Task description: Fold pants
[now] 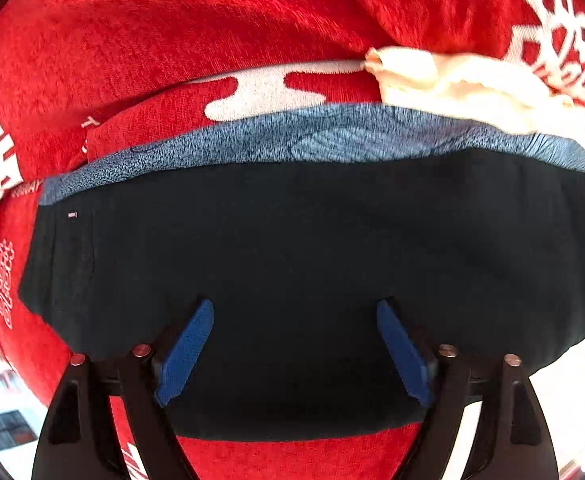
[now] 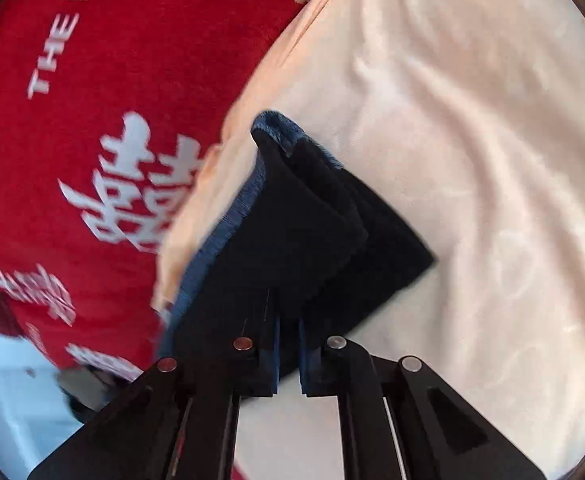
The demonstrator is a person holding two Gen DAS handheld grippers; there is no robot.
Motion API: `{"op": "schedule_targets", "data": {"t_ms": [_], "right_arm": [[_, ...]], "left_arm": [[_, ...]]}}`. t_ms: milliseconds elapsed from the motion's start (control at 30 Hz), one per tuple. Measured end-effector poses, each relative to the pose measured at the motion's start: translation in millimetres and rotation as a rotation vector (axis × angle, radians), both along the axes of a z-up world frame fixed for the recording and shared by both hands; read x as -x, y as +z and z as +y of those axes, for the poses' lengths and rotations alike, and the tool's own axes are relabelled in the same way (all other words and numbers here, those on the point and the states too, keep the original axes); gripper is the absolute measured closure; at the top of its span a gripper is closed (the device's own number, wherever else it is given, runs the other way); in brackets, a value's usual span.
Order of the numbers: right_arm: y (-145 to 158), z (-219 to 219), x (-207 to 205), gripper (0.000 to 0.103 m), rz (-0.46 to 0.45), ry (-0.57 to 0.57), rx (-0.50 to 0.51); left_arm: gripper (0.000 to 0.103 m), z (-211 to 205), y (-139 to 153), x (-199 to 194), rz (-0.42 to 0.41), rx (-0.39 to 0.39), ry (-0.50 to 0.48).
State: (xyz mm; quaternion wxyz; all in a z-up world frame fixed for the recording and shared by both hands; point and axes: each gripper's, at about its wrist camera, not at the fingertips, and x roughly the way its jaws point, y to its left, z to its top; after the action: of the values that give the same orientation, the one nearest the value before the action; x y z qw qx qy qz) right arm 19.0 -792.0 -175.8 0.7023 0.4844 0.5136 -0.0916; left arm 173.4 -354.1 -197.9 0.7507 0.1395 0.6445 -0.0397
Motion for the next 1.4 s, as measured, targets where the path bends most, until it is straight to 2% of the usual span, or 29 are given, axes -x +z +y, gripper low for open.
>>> {"op": "schedule_targets", "data": {"t_ms": [33, 67, 100, 133, 167, 233, 300, 367, 467, 533, 600, 667, 800, 867, 900, 967, 1100, 1167, 1233, 1300, 1400], "right_arm": [[-10, 0, 3, 0.092, 0.089, 0.049, 0.047], [-17, -3, 8, 0.086, 0.119, 0.056, 0.035], [-18, -8, 15, 0.083, 0.102, 0.019, -0.002], [-10, -15, 23, 0.074, 0.119, -0.029, 0.012], [0, -18, 29, 0.071, 0.121, -0.05, 0.048], [28, -18, 35, 0.071, 0.07, -0.06, 0.117], [50, -2, 19, 0.071, 0.004, 0.057, 0.158], [52, 30, -17, 0.071, -0.024, 0.227, 0.173], [30, 81, -72, 0.071, -0.06, 0.412, 0.175], [7, 106, -103, 0.071, -0.042, 0.501, 0.202], [-11, 115, -121, 0.074, -0.029, 0.554, 0.264], [-15, 110, -136, 0.079, -0.063, 0.571, 0.352], [-20, 72, -151, 0.079, -0.007, 0.473, 0.41], [-8, 44, -137, 0.075, 0.016, 0.348, 0.346], [-1, 33, -125, 0.073, 0.0, 0.303, 0.303], [18, 9, -86, 0.062, -0.029, 0.207, 0.227], [35, -20, -2, 0.06, -0.046, 0.056, 0.117], [27, -35, 48, 0.06, -0.04, -0.041, 0.032], [14, -40, 70, 0.06, -0.032, -0.119, -0.047], [-6, -38, 73, 0.06, -0.066, -0.144, -0.13], [-30, -27, 57, 0.06, -0.127, -0.175, -0.232]], "left_arm": [[0.009, 3, -2, 3, -0.001, -0.005, 0.0], [0.008, 8, -3, 3, 0.0, 0.001, 0.015], [0.008, 6, -3, -1, 0.015, 0.001, 0.028], [0.008, 9, 0, -2, 0.03, -0.007, 0.039], [0.008, 9, 6, -3, 0.032, -0.007, 0.041], [0.008, 2, 30, -6, -0.02, 0.048, 0.015], [0.008, -12, 40, -12, -0.056, 0.082, -0.031], [0.008, -39, 37, -26, -0.077, 0.095, -0.075], [0.008, -66, 17, -42, -0.092, 0.094, -0.085], [0.008, -83, 1, -53, -0.105, 0.064, -0.071], [0.008, -86, -14, -65, -0.129, 0.055, -0.039], [0.004, -82, -20, -78, -0.151, 0.07, -0.005], [0.004, -72, -25, -106, -0.164, 0.026, 0.049], [0.004, -63, -14, -112, -0.165, 0.0, 0.071], [0.004, -58, -8, -110, -0.173, -0.001, 0.068], [0.004, -44, 6, -100, -0.18, -0.009, 0.047], [0.004, -12, 12, -69, -0.156, -0.07, 0.044], [0.004, 11, 1, -53, -0.112, -0.102, 0.077], [0.003, 31, -14, -39, -0.064, -0.102, 0.13], [0.0, 49, -8, -33, -0.089, -0.039, 0.184], [0.0, 55, -13, -39, -0.073, -0.033, 0.211]]}}
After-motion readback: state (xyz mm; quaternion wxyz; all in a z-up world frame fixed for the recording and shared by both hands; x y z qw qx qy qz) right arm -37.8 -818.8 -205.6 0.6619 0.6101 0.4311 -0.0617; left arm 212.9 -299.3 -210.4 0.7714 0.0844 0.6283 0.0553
